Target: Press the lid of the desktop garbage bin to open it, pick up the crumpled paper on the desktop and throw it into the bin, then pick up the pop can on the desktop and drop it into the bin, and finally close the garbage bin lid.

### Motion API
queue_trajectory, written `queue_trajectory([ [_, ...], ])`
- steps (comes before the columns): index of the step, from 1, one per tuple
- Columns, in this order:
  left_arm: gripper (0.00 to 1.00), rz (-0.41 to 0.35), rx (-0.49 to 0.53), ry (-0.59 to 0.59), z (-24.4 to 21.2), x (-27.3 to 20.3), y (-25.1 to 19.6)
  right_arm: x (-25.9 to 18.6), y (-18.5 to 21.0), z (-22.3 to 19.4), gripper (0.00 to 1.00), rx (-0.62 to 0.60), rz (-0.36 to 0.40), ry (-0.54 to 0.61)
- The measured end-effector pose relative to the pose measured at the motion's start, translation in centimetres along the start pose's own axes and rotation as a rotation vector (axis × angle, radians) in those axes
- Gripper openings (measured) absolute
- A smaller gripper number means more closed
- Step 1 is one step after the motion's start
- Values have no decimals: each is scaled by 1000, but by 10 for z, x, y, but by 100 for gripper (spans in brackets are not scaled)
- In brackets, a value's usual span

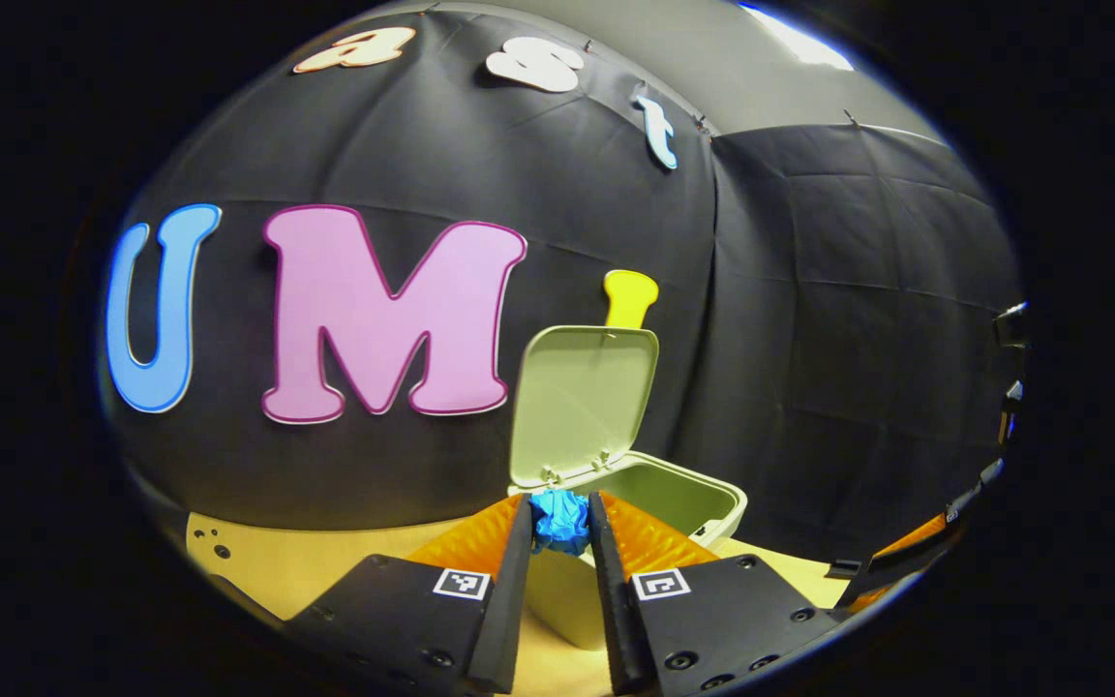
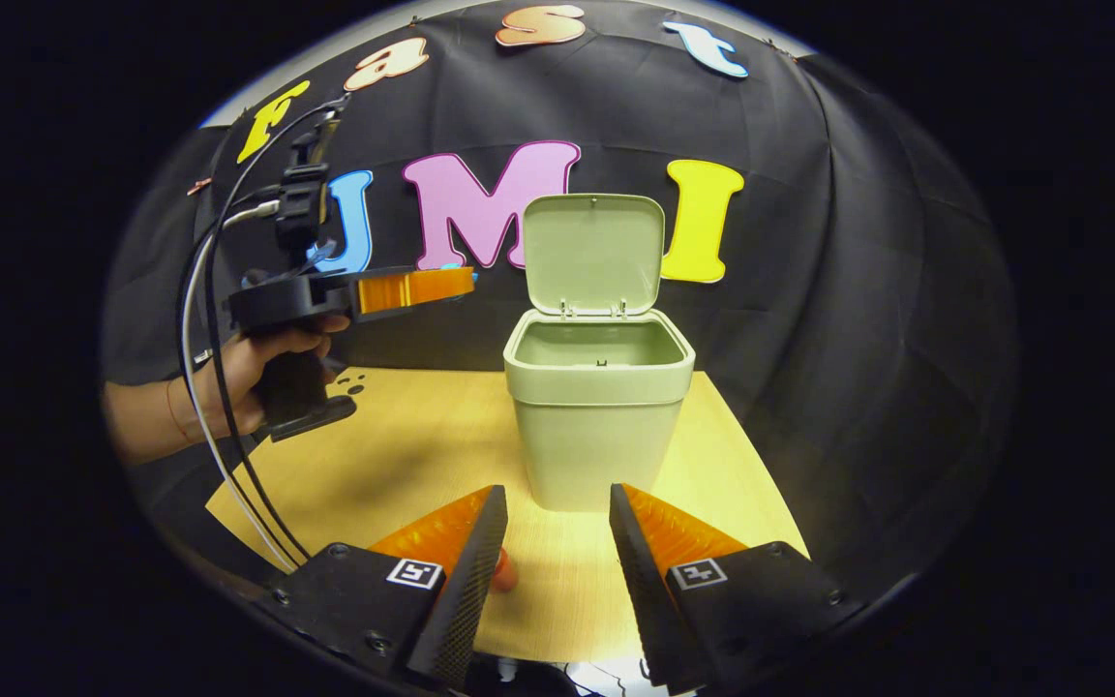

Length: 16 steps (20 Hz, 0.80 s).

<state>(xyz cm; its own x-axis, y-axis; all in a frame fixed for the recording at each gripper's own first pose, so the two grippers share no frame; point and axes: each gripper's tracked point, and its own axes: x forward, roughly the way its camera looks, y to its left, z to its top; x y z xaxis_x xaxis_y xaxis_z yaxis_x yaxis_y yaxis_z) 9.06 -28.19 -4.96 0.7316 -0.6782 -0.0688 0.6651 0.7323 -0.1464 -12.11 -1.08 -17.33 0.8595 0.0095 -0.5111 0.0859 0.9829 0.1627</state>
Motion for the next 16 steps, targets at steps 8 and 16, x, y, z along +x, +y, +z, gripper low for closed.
queue_trajectory([
  [8, 40, -72, 37, 59, -19, 55, -30, 1, 0, -2, 70, 11, 4, 3],
  [16, 43, -105, 42, 119, -43, 83, -43, 3, -5, -6, 70, 28, -19, 12],
])
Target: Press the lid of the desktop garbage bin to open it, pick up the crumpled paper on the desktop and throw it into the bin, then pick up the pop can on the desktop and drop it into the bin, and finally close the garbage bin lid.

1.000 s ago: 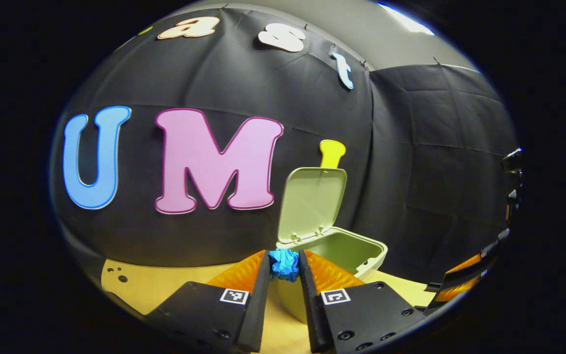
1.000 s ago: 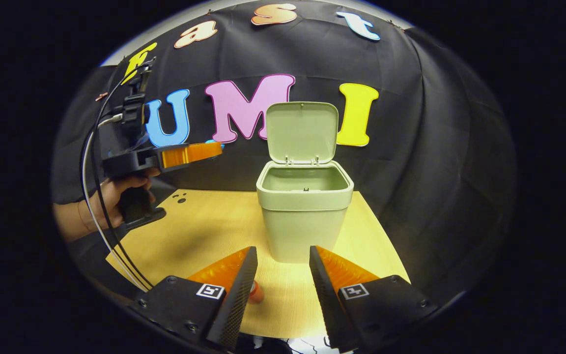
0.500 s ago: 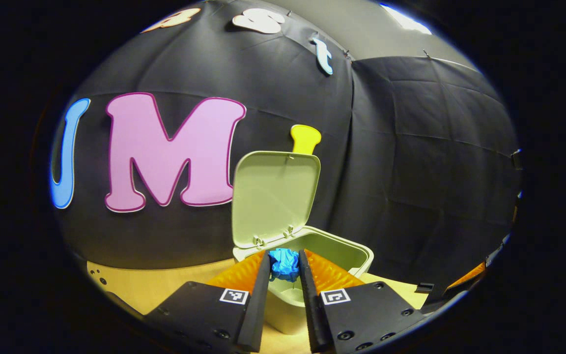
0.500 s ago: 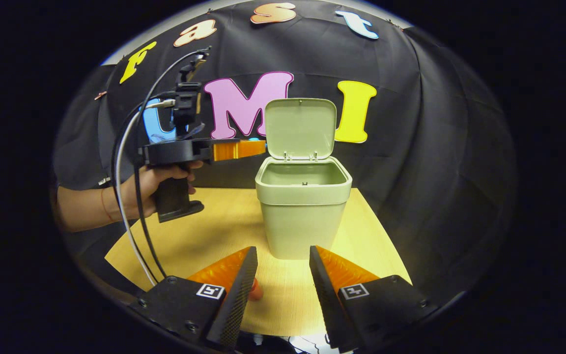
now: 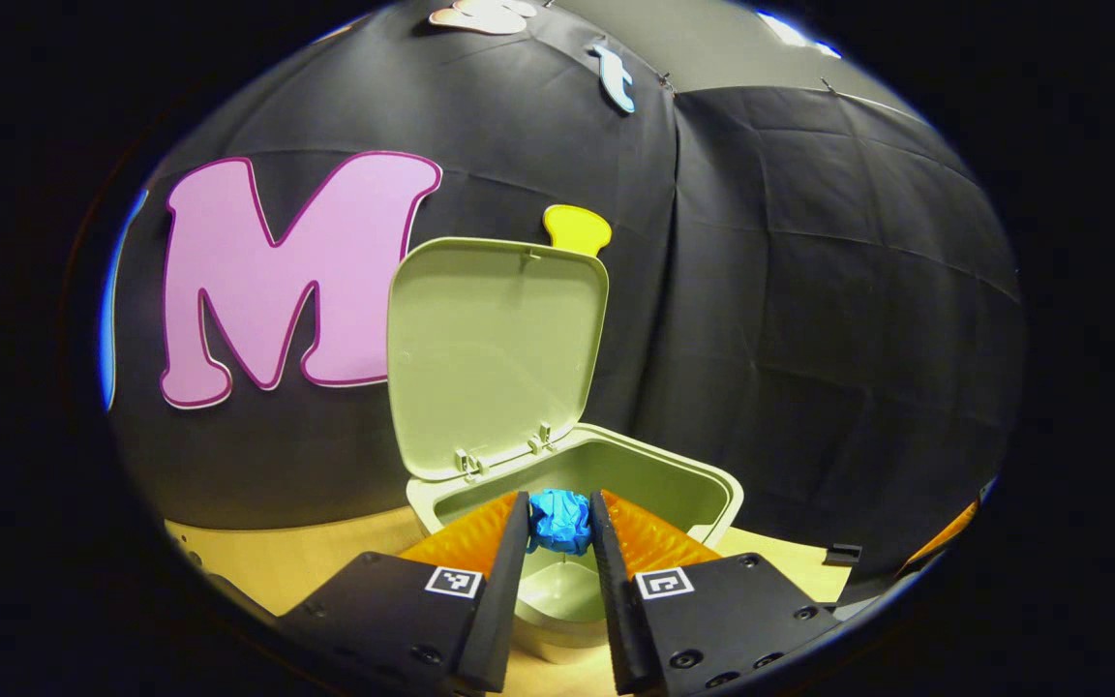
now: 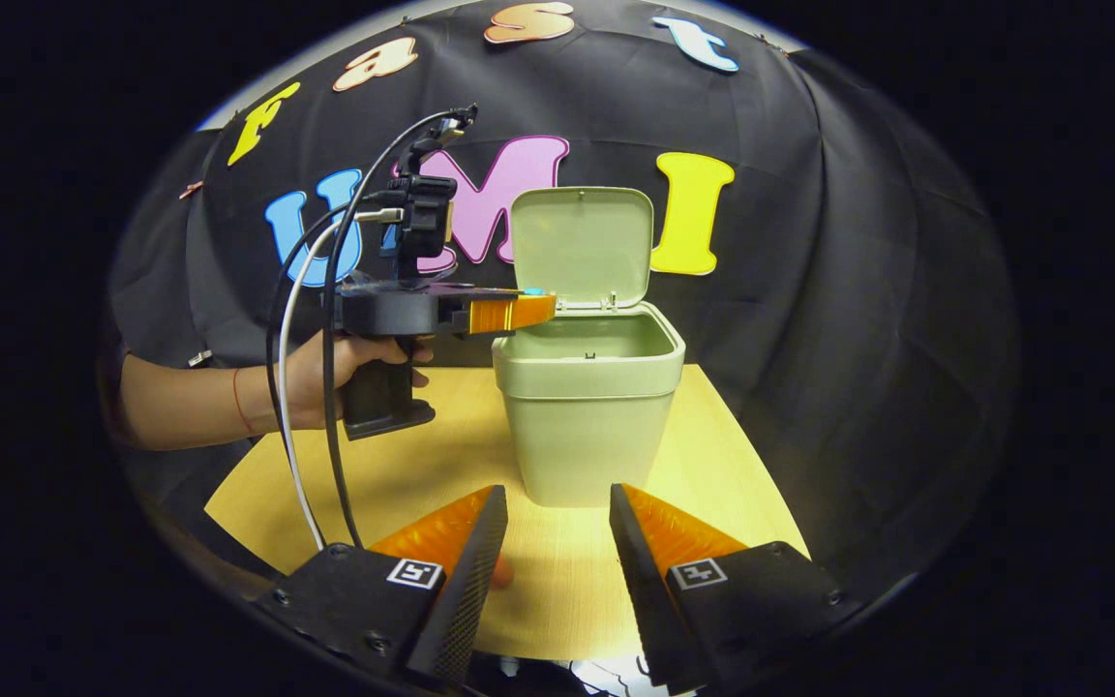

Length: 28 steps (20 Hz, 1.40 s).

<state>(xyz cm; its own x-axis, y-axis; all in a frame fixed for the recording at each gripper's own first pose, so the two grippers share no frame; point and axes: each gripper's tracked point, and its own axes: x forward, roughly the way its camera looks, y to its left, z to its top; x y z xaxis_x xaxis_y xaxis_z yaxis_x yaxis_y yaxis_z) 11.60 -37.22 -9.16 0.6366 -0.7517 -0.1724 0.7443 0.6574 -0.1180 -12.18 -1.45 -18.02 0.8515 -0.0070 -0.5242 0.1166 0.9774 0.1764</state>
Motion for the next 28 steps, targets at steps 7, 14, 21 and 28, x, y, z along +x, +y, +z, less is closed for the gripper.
queue_trajectory([
  [7, 76, -27, 8, 12, -6, -2, -3, 1, 2, 0, 69, 15, -3, 9],
  [14, 96, 58, 39, -52, 13, -42, 12, -4, 24, -6, 74, 12, 57, 21],
  [21, 96, 143, 8, -74, 13, -115, 27, 12, 63, -33, 83, -11, 219, 90],
  [28, 96, 288, -8, -60, -2, -190, 58, 38, 85, -81, 84, -158, 312, 201],
])
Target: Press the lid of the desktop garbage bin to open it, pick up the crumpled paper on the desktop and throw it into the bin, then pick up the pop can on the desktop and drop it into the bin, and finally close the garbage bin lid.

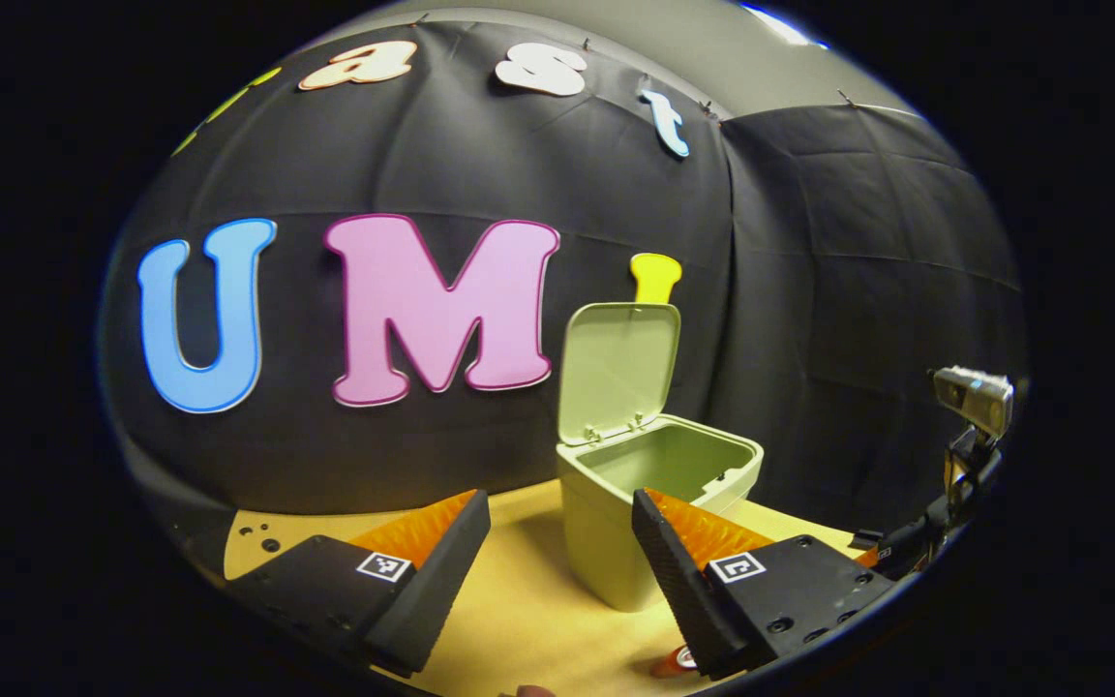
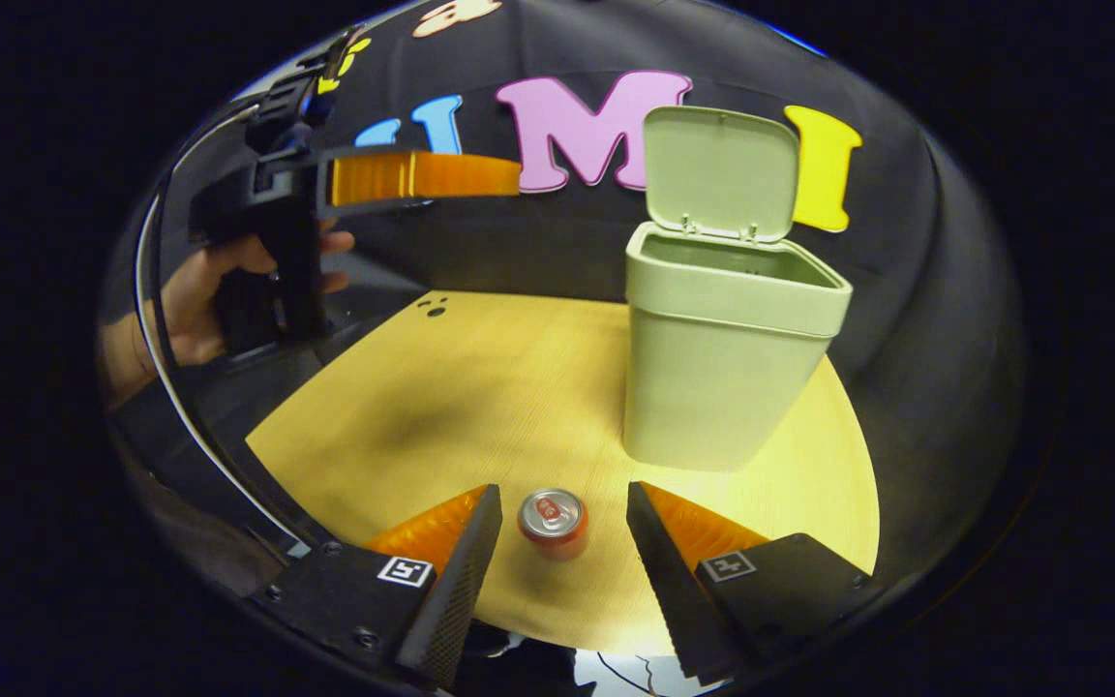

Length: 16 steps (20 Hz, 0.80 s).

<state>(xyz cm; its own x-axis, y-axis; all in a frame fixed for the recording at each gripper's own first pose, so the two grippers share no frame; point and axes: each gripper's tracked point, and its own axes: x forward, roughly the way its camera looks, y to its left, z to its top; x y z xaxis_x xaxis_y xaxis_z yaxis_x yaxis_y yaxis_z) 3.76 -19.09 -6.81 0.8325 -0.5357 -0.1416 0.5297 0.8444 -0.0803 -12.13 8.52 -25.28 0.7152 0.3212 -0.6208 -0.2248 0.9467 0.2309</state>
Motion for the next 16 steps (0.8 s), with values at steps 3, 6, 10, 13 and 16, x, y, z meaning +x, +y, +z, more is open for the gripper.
queue_trajectory([
  [3, 96, 62, -8, 20, -10, -23, 20, 22, 6, -12, 85, -65, 35, 50],
  [6, 96, 114, -23, 44, -22, -41, 36, 40, 8, -28, 85, -100, 55, 100],
  [10, 96, 174, -46, 64, -35, -61, 52, 60, 3, -42, 84, -136, 69, 148],
  [13, 96, 209, -55, 78, -43, -73, 62, 72, 3, -54, 84, -164, 87, 193],
  [16, 96, 236, -66, 87, -49, -82, 71, 84, 2, -61, 85, -182, 99, 224],
])
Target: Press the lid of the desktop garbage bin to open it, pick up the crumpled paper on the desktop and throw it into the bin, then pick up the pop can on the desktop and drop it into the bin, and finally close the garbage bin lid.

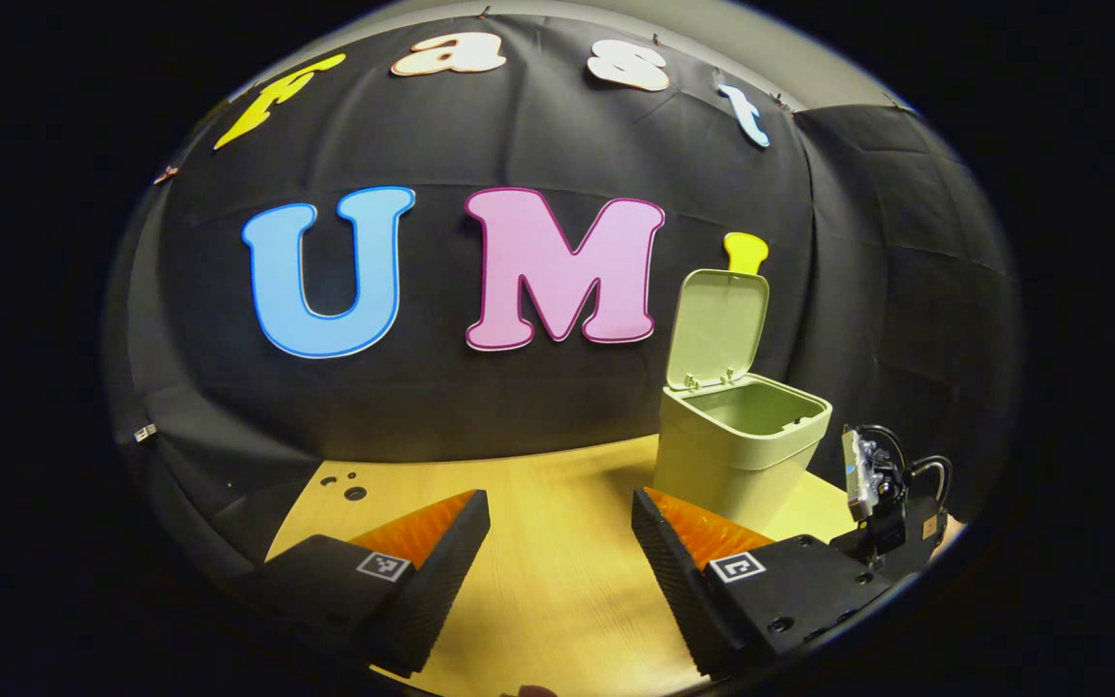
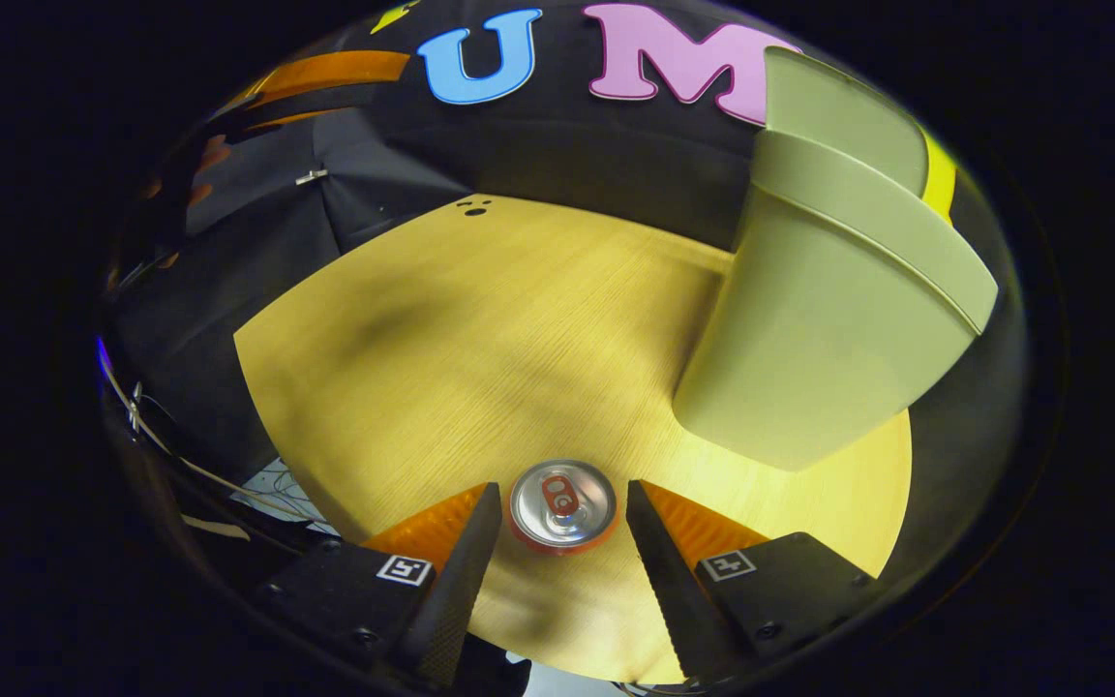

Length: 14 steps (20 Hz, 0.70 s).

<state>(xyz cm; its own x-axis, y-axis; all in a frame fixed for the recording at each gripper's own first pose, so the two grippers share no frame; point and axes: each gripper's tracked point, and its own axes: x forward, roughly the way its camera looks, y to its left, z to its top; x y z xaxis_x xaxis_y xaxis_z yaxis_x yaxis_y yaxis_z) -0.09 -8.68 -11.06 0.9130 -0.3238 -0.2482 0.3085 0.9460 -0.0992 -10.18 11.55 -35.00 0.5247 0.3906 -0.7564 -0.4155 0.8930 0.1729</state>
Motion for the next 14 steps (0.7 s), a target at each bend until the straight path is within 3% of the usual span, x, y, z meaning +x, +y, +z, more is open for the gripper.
queue_trajectory([
  [8, 96, 41, -9, 16, -9, -5, 18, 21, -2, -17, 87, -35, 4, 73],
  [14, 96, 38, -32, 28, -15, -2, 16, 16, -4, -8, 86, -34, 4, 61],
])
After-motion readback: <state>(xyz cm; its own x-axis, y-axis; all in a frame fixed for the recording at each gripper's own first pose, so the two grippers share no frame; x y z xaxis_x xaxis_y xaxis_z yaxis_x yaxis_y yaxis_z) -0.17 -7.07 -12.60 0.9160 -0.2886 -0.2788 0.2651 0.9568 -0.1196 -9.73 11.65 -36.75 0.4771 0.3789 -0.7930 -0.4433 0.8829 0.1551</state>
